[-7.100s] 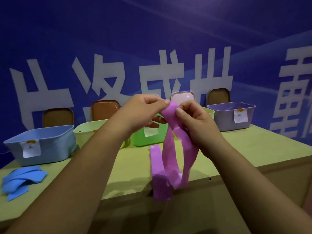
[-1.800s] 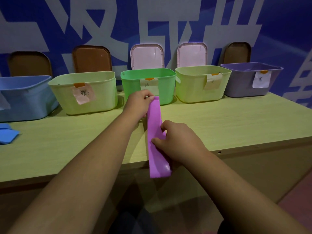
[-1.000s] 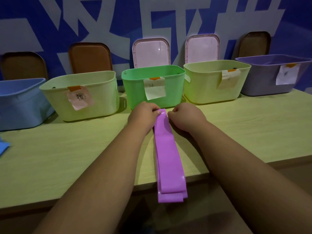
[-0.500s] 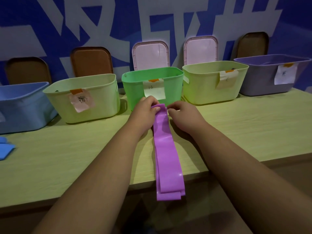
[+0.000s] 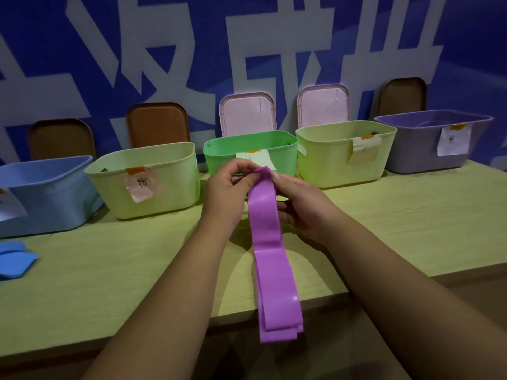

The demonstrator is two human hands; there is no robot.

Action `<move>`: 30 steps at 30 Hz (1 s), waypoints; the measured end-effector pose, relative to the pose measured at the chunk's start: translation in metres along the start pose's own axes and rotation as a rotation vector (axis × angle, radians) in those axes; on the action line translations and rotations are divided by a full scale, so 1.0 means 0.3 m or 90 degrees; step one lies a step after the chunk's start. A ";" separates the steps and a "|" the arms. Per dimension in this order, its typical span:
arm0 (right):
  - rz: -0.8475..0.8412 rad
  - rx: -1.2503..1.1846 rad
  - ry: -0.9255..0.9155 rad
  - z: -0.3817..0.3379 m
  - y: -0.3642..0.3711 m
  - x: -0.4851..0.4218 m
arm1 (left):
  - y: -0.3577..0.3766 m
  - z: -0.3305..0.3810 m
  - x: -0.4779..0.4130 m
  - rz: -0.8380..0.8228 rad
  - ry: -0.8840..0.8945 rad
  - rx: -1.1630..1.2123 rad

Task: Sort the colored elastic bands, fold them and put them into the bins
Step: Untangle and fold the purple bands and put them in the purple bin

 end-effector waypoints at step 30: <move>0.102 0.120 -0.213 -0.505 0.283 0.404 | -0.199 0.700 0.179 -0.109 0.237 -0.042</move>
Point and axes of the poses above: each hand's wrist, its own x-axis away from the middle knuckle, its own y-axis out of the palm, z = x × y, the point moved 4 cm from there along -x, towards the middle knuckle, and after that the axes turned 3 degrees about -x, right-handed, at the moved point
